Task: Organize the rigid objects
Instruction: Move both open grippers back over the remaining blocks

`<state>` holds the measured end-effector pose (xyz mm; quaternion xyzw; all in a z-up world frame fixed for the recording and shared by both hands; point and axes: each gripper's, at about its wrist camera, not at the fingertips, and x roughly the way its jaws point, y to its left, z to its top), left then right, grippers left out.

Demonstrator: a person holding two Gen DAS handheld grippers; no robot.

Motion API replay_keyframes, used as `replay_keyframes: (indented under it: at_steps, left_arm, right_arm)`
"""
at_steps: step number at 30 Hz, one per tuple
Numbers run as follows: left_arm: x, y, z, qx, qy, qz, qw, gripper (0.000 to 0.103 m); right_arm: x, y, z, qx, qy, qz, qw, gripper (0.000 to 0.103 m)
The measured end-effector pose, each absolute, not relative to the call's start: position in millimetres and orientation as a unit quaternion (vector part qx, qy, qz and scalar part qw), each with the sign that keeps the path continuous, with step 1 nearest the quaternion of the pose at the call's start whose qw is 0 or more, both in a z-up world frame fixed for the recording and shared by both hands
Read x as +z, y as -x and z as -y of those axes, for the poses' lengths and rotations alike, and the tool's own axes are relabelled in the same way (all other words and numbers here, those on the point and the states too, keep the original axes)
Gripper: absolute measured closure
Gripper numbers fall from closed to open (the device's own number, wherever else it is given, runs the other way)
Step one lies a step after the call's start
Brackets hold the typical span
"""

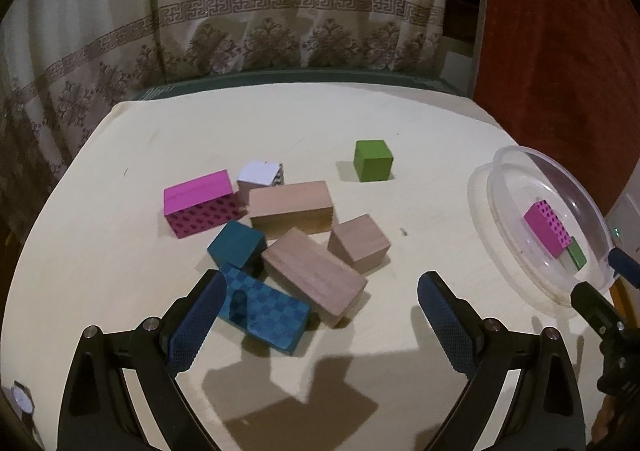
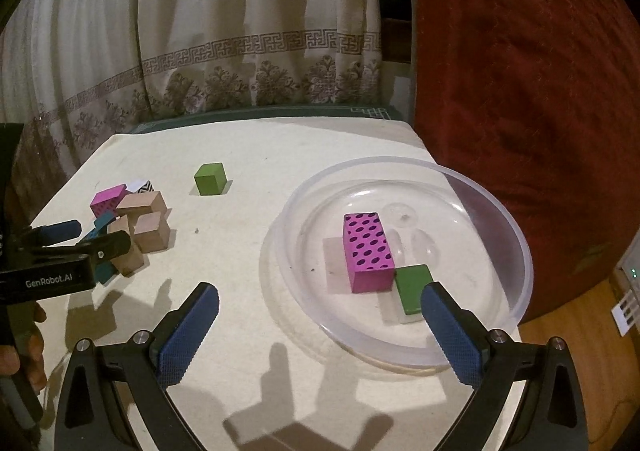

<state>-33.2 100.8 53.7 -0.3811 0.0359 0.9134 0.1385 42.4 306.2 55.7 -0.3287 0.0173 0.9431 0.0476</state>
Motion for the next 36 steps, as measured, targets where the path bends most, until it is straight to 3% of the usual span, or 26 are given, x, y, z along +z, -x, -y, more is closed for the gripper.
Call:
replay_keyframes:
  at_steps: [30, 33, 36]
  left_arm:
    - [29.5, 42.6, -50.3, 0.906, 0.402, 0.014, 0.133, 0.006]
    - [29.4, 45.1, -49.3, 0.908, 0.397, 0.009, 0.132, 0.011]
    - [27.5, 48.3, -49.0, 0.905, 0.400, 0.013, 0.145, 0.022]
  right_arm:
    - [47.5, -35.2, -262.7, 0.940, 0.339, -0.015, -0.020, 0.000]
    - [45.7, -34.9, -256.8, 0.939, 0.342, -0.012, -0.028, 0.000]
    - [43.9, -35.2, -252.1, 0.938, 0.344, -0.010, -0.034, 0.000]
